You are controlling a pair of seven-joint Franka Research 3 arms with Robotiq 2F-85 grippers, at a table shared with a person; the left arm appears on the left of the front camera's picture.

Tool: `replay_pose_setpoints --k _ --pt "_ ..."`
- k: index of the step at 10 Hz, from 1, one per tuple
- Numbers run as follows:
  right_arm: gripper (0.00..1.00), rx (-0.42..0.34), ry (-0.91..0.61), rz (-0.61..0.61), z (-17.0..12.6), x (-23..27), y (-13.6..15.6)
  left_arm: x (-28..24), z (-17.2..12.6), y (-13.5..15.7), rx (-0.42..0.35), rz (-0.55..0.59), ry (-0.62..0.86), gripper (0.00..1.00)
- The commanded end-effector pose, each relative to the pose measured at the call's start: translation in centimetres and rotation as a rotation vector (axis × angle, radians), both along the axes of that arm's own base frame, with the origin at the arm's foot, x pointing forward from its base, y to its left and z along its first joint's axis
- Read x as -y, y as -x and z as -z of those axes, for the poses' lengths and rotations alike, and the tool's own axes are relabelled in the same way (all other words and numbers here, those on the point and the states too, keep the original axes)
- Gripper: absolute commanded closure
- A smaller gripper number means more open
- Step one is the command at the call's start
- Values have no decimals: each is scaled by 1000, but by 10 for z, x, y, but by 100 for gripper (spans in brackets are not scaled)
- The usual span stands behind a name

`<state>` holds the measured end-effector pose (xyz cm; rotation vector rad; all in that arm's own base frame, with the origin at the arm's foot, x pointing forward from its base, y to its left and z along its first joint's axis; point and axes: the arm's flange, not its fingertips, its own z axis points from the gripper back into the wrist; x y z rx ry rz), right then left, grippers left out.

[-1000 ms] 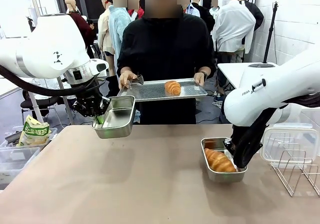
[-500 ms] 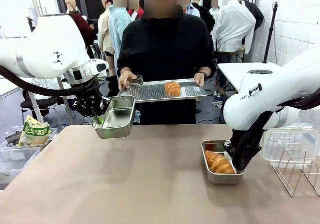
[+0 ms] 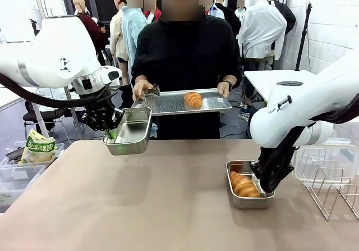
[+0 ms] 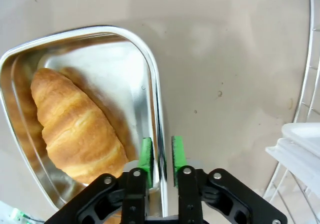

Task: Place the bread in airtight containers.
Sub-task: Once an object is inside an Airtight Container , place the container in the center of the table.

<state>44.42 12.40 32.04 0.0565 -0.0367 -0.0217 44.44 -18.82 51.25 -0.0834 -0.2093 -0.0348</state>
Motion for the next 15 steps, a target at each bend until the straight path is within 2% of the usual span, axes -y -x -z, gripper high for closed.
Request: replay_pose_setpoints --k 1,2,5,7,9,10,11,15 --pt "16 22 12 31 -3 -1 -6 -1 -3 -1 6 -1 3 100" --pt "0 36 7 34 -12 -1 -4 -1 -3 -1 6 -1 3 100" --pt "0 62 -2 36 -32 0 2 -1 -3 -1 6 -1 3 100" --pt "0 50 -3 36 -32 0 2 -1 -3 -1 6 -1 3 100" --pt "0 18 6 33 -27 -3 0 -1 -3 -1 6 -1 3 100" --pt "0 -41 17 -16 -26 -12 -4 -1 -3 -1 6 -1 3 100" --pt "0 40 -4 16 -31 1 1 -1 -3 -1 6 -1 3 100" --pt "0 40 -4 16 -31 1 1 -1 -3 -1 6 -1 3 100"
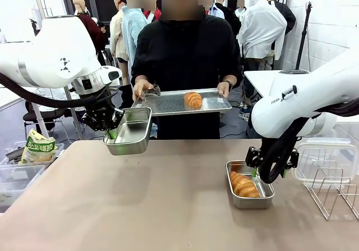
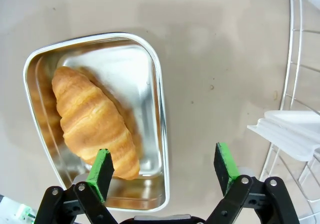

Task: Place the bread in airtight containers.
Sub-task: Once an object is inside an Airtight Container , place the container in the center of the table.

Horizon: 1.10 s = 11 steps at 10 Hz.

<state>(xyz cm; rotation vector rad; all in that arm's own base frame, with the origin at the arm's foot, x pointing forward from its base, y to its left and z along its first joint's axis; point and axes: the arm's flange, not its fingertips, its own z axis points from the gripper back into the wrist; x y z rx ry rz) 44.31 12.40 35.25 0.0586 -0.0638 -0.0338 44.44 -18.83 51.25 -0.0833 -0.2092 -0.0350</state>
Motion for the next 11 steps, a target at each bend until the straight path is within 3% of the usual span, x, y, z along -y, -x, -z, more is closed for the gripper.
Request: replay_pose_setpoints --k 1,10,11 --pt "0 14 -2 3 1 1 0 -1 -3 -1 6 -2 3 100" --pt "0 0 0 0 0 0 0 -1 -3 -1 6 -2 3 100" --pt "0 77 19 42 -24 20 25 -1 -3 -1 6 -2 3 100"
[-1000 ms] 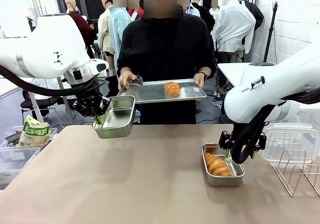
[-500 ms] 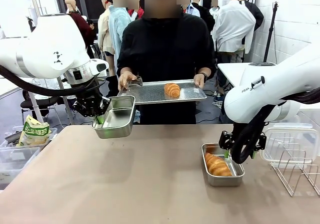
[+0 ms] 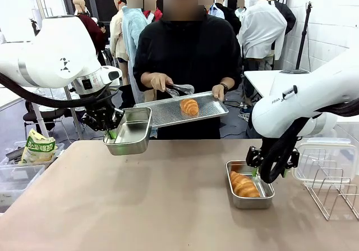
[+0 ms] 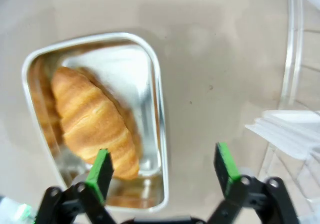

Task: Place the bread in airtight containers.
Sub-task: Once an object is inside an Airtight Container , place the container in the center of the table.

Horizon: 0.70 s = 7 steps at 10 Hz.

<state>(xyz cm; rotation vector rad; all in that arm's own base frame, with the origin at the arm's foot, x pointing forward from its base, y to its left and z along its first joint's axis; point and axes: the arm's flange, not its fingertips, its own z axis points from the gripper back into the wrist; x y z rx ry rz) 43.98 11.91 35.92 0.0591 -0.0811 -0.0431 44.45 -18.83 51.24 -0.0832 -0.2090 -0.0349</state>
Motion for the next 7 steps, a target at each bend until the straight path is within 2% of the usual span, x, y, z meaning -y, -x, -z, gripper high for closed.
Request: replay_pose_setpoints --k 1,4,7 --pt "0 132 15 31 -47 25 37 -1 -4 0 6 -2 3 100" --pt "0 315 -19 -11 -136 34 48 -1 -4 0 6 -2 3 100" --pt "0 401 -16 -58 -181 19 58 -1 -4 0 6 -2 3 100"
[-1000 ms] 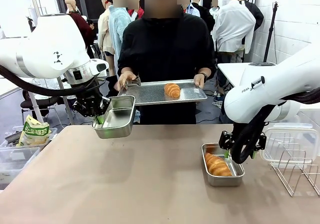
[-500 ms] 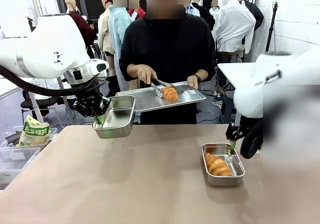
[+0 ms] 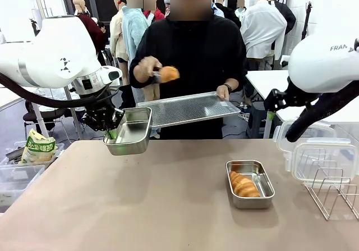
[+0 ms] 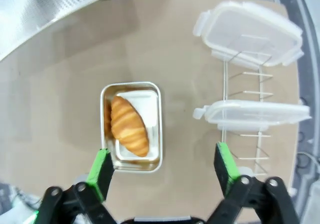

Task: Place the bread in airtight containers.
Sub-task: Once an object is inside an Airtight Container , place the container in the center of the table.

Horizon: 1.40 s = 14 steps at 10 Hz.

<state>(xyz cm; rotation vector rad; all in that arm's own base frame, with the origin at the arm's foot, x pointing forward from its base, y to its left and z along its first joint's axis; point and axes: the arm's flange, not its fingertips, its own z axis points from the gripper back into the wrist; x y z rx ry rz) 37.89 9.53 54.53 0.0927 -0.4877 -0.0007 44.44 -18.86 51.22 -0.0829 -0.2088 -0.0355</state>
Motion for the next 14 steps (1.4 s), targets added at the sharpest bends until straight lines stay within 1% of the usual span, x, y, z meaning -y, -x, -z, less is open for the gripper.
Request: replay_pose_setpoints --k 1,3,4,14 --pt "0 -8 25 -23 1 -6 -4 -1 -4 -1 7 -2 4 100" --pt "0 -65 21 -40 7 -7 -12 -1 -4 -1 7 -2 4 100" --pt "0 4 10 -15 -4 -8 -1 -1 -4 -1 7 -2 4 100" --pt "0 4 10 -15 -4 -8 -1 -1 -4 -1 7 -2 4 100"
